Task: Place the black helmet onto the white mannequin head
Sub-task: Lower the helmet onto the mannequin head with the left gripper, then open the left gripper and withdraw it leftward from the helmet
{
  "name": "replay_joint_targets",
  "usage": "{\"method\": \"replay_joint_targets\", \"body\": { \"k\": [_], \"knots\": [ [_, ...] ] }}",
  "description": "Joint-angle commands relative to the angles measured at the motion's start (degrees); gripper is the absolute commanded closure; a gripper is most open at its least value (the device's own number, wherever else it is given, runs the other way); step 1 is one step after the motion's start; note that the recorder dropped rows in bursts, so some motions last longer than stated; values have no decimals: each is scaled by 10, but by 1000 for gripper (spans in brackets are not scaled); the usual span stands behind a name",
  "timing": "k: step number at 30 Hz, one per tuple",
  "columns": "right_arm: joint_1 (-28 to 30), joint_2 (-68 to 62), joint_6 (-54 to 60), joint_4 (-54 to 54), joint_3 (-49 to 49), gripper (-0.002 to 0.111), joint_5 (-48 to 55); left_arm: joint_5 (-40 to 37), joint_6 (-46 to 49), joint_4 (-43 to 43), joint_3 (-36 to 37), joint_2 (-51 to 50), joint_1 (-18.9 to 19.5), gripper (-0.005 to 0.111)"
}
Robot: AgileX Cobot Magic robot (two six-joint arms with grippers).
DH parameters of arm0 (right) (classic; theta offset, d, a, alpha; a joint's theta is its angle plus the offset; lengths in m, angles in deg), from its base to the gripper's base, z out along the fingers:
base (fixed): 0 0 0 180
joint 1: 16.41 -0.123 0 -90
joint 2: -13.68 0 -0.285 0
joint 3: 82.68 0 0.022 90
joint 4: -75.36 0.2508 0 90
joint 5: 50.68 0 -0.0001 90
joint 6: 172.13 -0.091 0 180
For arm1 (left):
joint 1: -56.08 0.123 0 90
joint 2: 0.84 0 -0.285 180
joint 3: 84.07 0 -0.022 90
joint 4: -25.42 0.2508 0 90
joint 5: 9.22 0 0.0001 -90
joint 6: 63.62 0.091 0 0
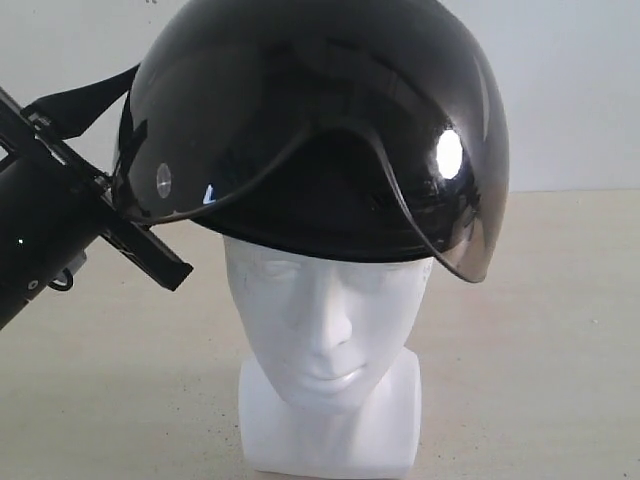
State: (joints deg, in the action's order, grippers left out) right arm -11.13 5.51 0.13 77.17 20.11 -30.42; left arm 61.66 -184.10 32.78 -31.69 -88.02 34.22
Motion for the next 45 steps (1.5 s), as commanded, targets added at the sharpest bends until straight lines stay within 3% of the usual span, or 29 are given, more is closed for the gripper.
{"method": "replay_joint_targets", "body": {
  "k": [1, 45],
  "knots": [
    [4, 4, 2, 0, 0, 108, -3, -9, 3, -37, 20, 0, 8, 102],
    [4, 4, 2, 0, 0, 108, -3, -9, 3, -37, 89, -14, 8, 102]
  ]
}}
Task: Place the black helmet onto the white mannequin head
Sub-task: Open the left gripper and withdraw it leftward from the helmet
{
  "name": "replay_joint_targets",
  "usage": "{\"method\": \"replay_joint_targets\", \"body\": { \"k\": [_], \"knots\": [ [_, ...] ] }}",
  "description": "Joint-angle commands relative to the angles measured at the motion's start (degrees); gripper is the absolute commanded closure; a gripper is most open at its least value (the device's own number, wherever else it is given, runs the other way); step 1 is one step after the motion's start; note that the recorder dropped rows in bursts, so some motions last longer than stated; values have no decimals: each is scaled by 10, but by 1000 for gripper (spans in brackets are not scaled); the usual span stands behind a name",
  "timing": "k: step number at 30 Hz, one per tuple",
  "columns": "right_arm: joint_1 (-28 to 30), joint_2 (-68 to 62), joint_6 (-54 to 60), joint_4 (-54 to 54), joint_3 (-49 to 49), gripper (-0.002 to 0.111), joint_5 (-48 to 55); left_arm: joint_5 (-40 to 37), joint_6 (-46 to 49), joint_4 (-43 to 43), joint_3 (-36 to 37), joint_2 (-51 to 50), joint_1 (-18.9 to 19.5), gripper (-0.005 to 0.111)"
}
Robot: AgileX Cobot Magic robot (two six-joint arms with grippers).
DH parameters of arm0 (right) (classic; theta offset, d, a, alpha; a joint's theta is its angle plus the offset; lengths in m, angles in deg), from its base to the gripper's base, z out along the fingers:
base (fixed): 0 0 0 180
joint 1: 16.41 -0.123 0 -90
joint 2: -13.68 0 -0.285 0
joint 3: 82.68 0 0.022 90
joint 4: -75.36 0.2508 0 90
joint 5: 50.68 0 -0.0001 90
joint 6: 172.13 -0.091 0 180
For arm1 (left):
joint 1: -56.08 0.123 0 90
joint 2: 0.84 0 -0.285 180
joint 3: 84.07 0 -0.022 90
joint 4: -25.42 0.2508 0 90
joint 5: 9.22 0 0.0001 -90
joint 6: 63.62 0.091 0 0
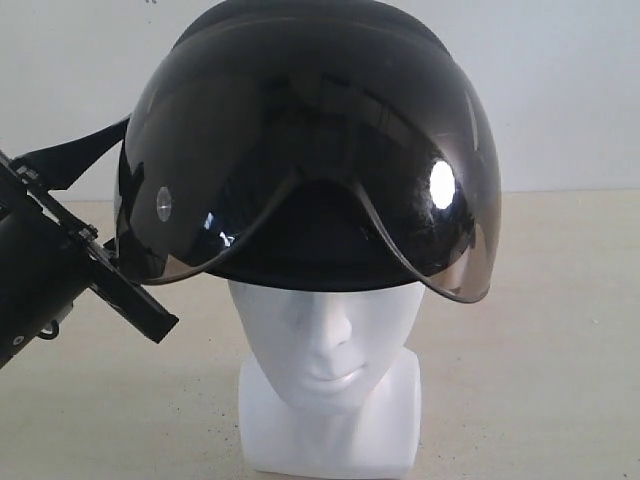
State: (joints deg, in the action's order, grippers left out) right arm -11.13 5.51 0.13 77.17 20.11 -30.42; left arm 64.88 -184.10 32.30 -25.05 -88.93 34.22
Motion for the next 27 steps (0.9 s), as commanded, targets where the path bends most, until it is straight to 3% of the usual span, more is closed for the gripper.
{"method": "replay_joint_targets", "body": {
  "k": [1, 4, 5, 7, 11, 27],
  "knots": [
    [4, 4, 2, 0, 0, 108, -3, -41, 3, -32, 23, -5, 8, 102],
    [4, 4, 2, 0, 0, 108, -4, -41, 3, -32, 23, -5, 8, 93],
    [4, 4, 2, 0, 0, 108, -4, -41, 3, -32, 23, -5, 8, 82],
    [4, 4, 2, 0, 0, 108, -4, -41, 3, -31, 23, -5, 8, 71],
    [4, 4, 2, 0, 0, 108, -4, -41, 3, -31, 23, -5, 8, 58],
    [4, 4, 2, 0, 0, 108, -4, -41, 5, -26, 23, -5, 8, 43]
  ]
}}
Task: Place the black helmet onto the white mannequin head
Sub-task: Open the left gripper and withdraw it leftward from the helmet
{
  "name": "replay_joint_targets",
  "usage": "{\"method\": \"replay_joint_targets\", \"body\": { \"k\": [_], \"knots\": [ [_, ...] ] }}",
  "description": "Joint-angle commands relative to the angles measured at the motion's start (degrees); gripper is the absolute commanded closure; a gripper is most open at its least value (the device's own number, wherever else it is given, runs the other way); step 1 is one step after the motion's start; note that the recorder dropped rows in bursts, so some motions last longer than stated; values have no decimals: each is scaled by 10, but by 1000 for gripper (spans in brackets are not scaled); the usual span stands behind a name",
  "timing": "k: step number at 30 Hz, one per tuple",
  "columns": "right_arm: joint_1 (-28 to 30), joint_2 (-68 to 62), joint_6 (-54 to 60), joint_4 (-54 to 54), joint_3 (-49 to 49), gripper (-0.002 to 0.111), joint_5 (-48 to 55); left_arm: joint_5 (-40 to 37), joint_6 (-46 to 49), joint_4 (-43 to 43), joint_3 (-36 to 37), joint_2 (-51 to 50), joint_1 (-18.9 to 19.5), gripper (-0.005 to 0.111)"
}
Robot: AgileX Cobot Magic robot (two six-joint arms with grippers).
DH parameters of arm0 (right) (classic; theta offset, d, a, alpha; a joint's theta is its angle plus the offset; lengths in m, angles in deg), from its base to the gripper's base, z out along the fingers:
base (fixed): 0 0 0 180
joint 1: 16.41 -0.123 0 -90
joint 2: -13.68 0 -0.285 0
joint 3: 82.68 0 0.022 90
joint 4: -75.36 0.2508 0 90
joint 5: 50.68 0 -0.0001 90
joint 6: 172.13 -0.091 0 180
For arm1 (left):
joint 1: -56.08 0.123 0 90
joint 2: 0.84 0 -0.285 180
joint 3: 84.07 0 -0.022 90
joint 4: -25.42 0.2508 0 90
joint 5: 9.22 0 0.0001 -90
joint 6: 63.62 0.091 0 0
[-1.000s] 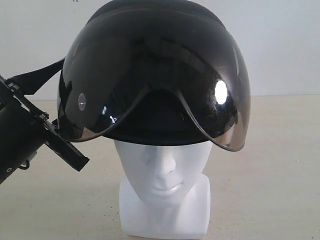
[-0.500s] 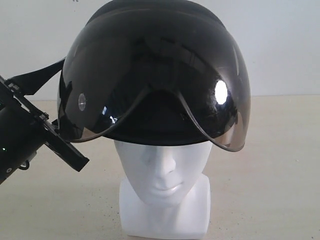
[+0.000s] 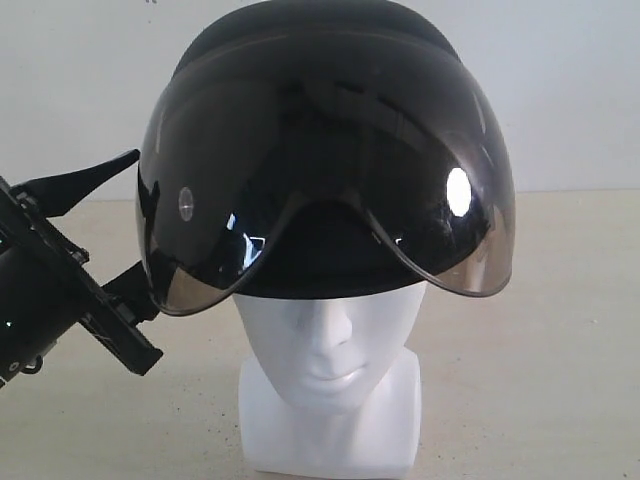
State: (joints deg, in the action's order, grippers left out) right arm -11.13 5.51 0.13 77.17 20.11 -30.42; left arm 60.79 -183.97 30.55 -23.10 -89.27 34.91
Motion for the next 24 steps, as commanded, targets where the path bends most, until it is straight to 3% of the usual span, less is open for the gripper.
{"method": "replay_joint_targets", "body": {
  "k": [1, 24],
  "knots": [
    [4, 4, 2, 0, 0, 108, -4, 0, 5, -9, 3, -1, 2, 43],
    [4, 4, 2, 0, 0, 108, -4, -3, 78, 43, 13, -1, 2, 43]
  ]
}}
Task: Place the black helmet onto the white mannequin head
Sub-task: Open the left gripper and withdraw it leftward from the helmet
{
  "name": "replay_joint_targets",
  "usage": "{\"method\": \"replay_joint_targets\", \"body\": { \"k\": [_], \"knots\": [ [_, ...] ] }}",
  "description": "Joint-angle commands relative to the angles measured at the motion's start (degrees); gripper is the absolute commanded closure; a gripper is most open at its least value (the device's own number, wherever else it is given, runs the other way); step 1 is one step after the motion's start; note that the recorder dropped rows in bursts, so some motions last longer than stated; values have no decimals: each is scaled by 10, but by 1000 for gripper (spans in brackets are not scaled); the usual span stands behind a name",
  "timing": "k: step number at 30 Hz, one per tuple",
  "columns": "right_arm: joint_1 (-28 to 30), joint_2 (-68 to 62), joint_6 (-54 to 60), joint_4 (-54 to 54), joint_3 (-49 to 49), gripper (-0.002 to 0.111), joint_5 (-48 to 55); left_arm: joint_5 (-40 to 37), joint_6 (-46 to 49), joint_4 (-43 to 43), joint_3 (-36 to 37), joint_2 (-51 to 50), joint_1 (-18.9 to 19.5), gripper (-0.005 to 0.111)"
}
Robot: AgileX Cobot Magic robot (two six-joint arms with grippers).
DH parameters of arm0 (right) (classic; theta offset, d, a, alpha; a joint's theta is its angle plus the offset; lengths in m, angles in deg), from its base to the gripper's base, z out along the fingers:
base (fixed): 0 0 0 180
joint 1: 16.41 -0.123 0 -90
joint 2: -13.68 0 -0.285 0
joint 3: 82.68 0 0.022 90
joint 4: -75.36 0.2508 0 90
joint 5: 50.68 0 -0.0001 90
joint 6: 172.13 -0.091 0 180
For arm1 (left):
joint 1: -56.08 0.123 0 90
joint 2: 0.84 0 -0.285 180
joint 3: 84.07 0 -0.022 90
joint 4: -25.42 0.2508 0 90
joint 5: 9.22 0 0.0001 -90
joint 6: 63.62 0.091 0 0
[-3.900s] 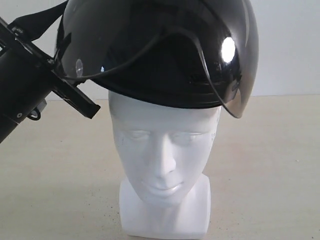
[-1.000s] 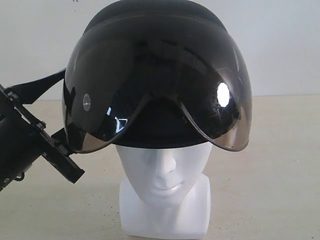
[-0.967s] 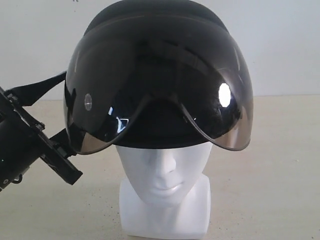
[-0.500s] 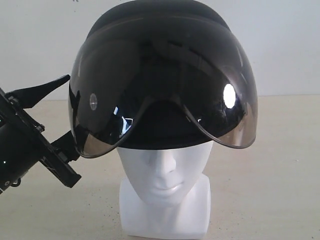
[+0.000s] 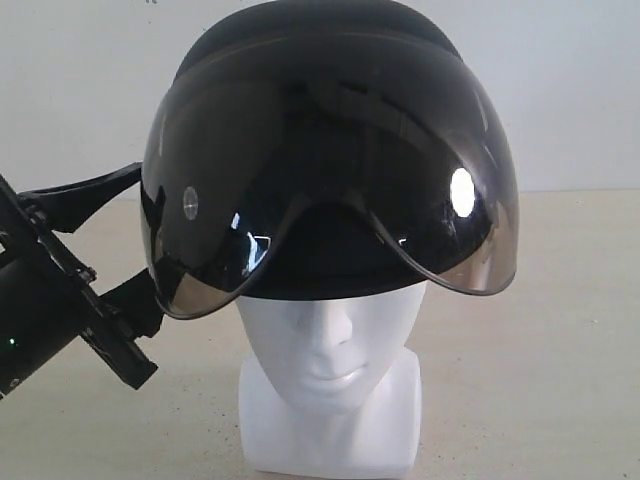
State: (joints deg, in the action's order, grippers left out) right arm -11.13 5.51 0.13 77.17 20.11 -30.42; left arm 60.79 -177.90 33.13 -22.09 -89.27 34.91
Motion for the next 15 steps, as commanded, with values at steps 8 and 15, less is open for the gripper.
{"method": "replay_joint_targets", "body": {
  "k": [8, 15],
  "knots": [
    [4, 4, 1, 0, 0, 108, -4, 0, 19, 5, 44, -1, 2, 43],
    [4, 4, 2, 0, 0, 108, -4, 0, 31, -13, 82, 0, 2, 43]
  ]
}}
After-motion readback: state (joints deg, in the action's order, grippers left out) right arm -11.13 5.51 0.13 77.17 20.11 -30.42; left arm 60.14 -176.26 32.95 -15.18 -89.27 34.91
